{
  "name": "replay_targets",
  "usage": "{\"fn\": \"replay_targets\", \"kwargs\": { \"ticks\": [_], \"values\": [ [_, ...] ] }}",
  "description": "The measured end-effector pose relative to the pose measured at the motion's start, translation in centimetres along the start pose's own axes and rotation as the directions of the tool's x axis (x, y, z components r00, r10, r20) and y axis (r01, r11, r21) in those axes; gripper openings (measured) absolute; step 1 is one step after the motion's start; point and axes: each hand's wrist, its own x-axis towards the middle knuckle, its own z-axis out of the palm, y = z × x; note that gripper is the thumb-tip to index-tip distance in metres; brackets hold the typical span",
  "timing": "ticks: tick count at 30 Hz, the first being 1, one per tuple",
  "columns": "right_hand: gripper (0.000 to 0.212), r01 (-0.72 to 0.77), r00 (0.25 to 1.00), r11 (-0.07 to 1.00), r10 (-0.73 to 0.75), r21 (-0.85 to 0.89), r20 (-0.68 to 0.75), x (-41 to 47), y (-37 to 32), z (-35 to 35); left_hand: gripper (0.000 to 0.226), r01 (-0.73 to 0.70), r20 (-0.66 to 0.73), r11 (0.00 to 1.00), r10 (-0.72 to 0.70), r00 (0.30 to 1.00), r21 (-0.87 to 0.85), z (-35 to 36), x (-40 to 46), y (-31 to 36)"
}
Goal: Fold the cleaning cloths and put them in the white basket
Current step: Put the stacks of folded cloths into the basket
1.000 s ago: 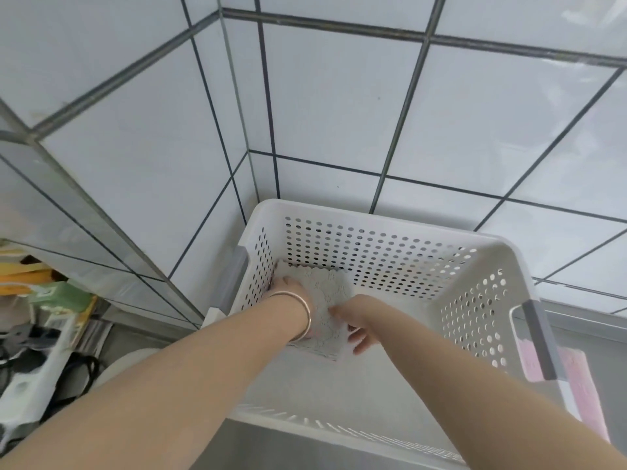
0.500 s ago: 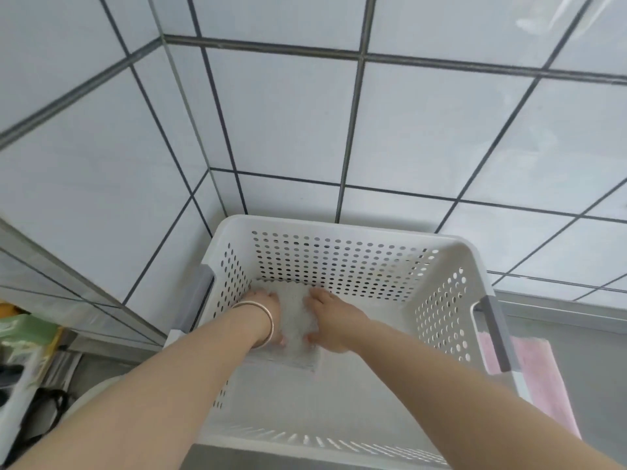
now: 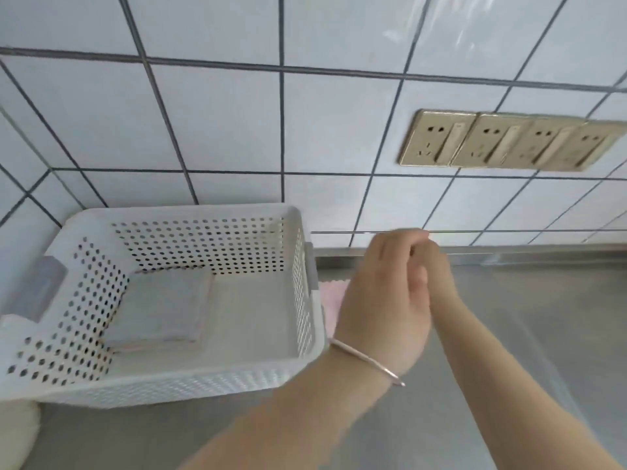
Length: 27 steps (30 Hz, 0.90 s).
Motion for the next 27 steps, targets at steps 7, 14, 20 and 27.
{"fn": "replay_targets", "kwargs": {
  "ticks": [7,14,20,27],
  "values": [
    [0.048,-0.338,0.845,0.899,0.420,-0.277,0.332,-0.3,11.0,3.3,0.050,0.660,-0.008,0.746,-0.662,0.749,0.086,11.9,-3.7,-10.3],
    [0.053,-0.389,0.824,0.878,0.468,-0.280,0.320,1.0,14.4,7.1,0.069,0.882,-0.159,0.449,-0.869,0.469,0.144,11.9,-2.8,-16.6],
    [0.041,-0.433,0.839,0.881,0.471,-0.191,0.274,1.3,15.6,8.7,0.063,0.906,-0.117,0.370,-0.910,0.398,0.205,12.5,-2.0,-18.6],
    [0.061,-0.589,0.711,0.806,0.549,-0.056,0.439,2.0,15.2,7.3,0.061,0.896,-0.109,0.380,-0.905,0.412,0.232,12.6,-1.5,-17.9]
  ]
}}
